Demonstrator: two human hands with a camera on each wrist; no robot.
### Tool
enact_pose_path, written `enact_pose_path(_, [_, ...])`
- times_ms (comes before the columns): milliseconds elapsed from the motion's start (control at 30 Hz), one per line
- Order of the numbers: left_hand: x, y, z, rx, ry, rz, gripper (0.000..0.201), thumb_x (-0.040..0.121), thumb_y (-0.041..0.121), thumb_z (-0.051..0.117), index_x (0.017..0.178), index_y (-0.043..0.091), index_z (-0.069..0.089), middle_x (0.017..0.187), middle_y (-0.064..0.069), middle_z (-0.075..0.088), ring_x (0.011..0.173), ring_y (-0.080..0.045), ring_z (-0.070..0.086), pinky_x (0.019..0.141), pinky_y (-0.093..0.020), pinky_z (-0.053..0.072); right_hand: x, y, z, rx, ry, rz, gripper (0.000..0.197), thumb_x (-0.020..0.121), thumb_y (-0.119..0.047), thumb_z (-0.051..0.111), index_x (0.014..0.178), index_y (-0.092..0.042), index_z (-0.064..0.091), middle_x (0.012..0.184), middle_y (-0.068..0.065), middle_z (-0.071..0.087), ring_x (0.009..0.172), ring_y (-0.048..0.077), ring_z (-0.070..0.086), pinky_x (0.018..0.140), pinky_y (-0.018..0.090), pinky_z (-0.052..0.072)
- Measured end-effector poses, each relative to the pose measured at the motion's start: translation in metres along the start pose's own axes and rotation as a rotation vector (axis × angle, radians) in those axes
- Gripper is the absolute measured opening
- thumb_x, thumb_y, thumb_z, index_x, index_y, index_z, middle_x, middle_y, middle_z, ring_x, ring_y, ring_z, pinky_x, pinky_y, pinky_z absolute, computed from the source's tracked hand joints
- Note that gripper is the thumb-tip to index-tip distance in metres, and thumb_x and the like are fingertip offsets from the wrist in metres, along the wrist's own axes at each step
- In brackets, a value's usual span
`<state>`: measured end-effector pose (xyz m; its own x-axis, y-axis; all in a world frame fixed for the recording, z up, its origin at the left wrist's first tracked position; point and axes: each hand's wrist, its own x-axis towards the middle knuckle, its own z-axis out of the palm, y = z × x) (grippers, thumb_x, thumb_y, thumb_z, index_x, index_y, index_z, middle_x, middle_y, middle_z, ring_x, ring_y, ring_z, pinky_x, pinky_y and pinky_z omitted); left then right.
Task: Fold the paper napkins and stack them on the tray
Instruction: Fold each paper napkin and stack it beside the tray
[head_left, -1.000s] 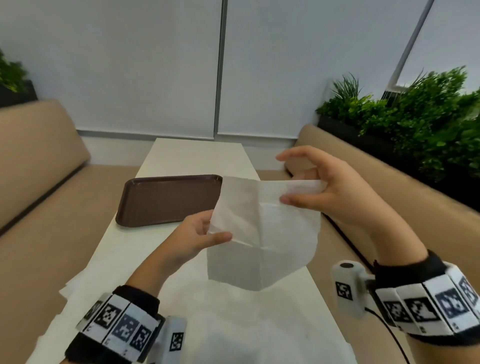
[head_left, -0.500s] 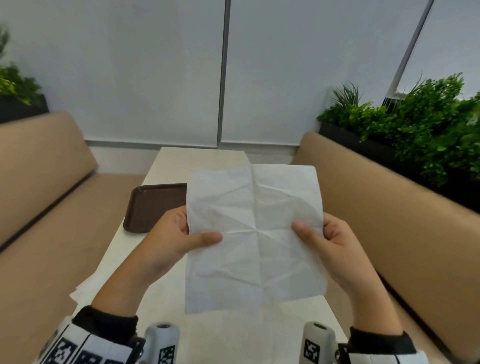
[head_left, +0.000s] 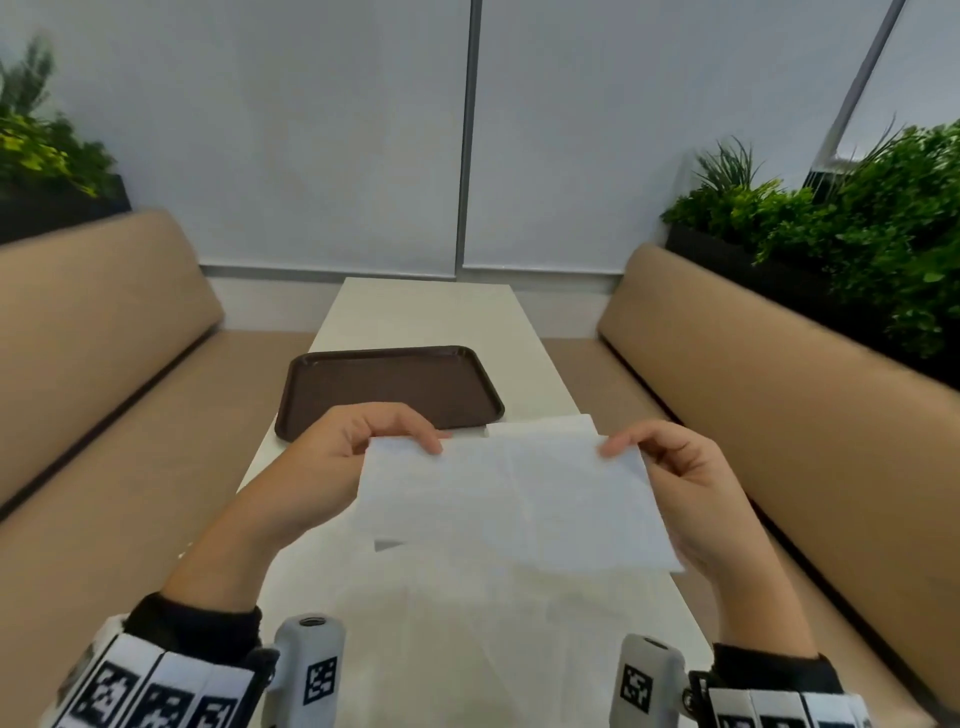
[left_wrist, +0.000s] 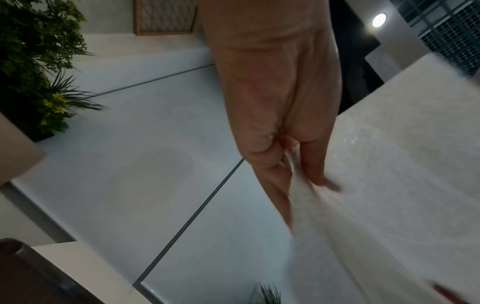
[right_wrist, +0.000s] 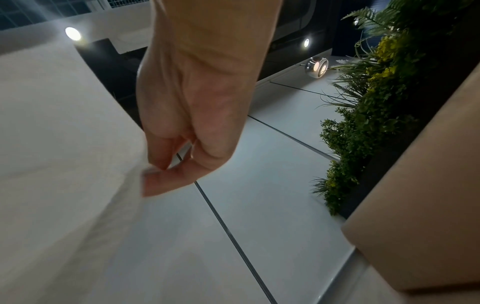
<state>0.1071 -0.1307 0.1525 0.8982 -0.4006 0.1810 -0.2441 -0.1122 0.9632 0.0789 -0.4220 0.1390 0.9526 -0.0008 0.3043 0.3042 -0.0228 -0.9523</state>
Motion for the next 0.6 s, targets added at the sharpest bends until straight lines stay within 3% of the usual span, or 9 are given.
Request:
enact_pose_path(67, [-0.002, -0.001, -0.002, 0.018, 0.002, -0.004, 0.012, 0.084, 0.009, 0.064, 0.08, 0.018, 0.071, 0.088, -0.003, 0.071, 0.077, -0.02, 0.068, 0.064, -0.029, 0.055, 0.001, 0.001, 0.0, -0.024, -0.019, -0.009, 0.048, 0.09, 0.017, 0.044, 0.068, -0.016, 0.071, 0.077, 0.013, 0.067, 0.07, 0.028, 0.06, 0.061, 0.032, 0.048])
enact_pose_path(167, [-0.003, -0.003, -0.005, -0.031, 0.027, -0.018, 0.039, 0.094, -0.003, 0.046, 0.073, 0.019, 0.07, 0.079, 0.0, 0.066, 0.07, -0.012, 0.063, 0.056, -0.017, 0.048, 0.002, 0.0, 0.0, -0.021, -0.048, -0.041, 0.057, 0.089, 0.022, 0.039, 0.066, -0.017, 0.073, 0.077, 0.005, 0.07, 0.072, 0.016, 0.065, 0.063, 0.021, 0.052])
enact_pose_path(233, [-0.003, -0.001, -0.007, -0.12, 0.047, -0.054, 0.039, 0.095, -0.003, 0.039, 0.074, 0.013, 0.067, 0.067, 0.002, 0.061, 0.056, -0.008, 0.056, 0.049, -0.013, 0.043, 0.002, 0.0, 0.0, -0.024, -0.072, -0.06, 0.059, 0.088, 0.024, 0.037, 0.065, -0.016, 0.073, 0.081, 0.002, 0.071, 0.077, 0.013, 0.067, 0.067, 0.018, 0.052])
enact_pose_path(300, [-0.003, -0.001, -0.01, -0.226, 0.032, -0.046, 0.018, 0.082, 0.017, 0.051, 0.075, 0.009, 0.065, 0.064, 0.0, 0.056, 0.05, -0.008, 0.051, 0.047, -0.014, 0.041, 0.001, 0.0, 0.002, -0.03, -0.098, -0.071, 0.06, 0.088, 0.024, 0.035, 0.065, -0.016, 0.074, 0.082, -0.001, 0.071, 0.078, 0.012, 0.067, 0.068, 0.017, 0.052])
enact_pose_path(400, [-0.001, -0.003, -0.014, -0.13, 0.017, 0.016, 0.045, 0.055, 0.055, 0.078, 0.073, 0.016, 0.066, 0.072, 0.002, 0.06, 0.061, -0.01, 0.056, 0.053, -0.016, 0.046, 0.001, 0.003, 0.001, -0.048, -0.148, -0.058, 0.06, 0.09, 0.022, 0.034, 0.068, -0.016, 0.073, 0.084, -0.002, 0.072, 0.08, 0.011, 0.067, 0.07, 0.017, 0.051])
enact_pose_path(433, [0.0, -0.005, -0.015, -0.038, 0.041, 0.037, 0.042, 0.054, 0.053, 0.082, 0.073, 0.018, 0.066, 0.074, 0.002, 0.062, 0.064, -0.011, 0.058, 0.056, -0.017, 0.048, 0.0, 0.006, -0.002, -0.059, -0.17, -0.047, 0.059, 0.091, 0.021, 0.034, 0.069, -0.017, 0.073, 0.089, -0.002, 0.072, 0.085, 0.011, 0.067, 0.074, 0.018, 0.051])
enact_pose_path(533, [0.004, 0.004, -0.007, 0.115, 0.018, 0.102, 0.01, 0.072, 0.023, 0.081, 0.075, 0.023, 0.071, 0.081, 0.001, 0.069, 0.074, -0.019, 0.064, 0.068, -0.023, 0.052, 0.0, 0.007, -0.009, -0.188, -0.277, -0.071, 0.046, 0.082, 0.009, 0.043, 0.08, -0.026, 0.073, 0.122, -0.01, 0.063, 0.12, 0.007, 0.054, 0.095, 0.018, 0.043])
enact_pose_path(600, [0.008, 0.011, -0.001, 0.32, -0.055, 0.155, 0.015, 0.08, 0.012, 0.074, 0.08, 0.027, 0.075, 0.088, 0.005, 0.072, 0.084, -0.015, 0.067, 0.08, -0.026, 0.051, 0.002, 0.0, -0.002, -0.299, -0.458, -0.112, 0.047, 0.07, 0.003, 0.046, 0.089, -0.03, 0.073, 0.138, -0.013, 0.05, 0.135, 0.004, 0.038, 0.106, 0.018, 0.032])
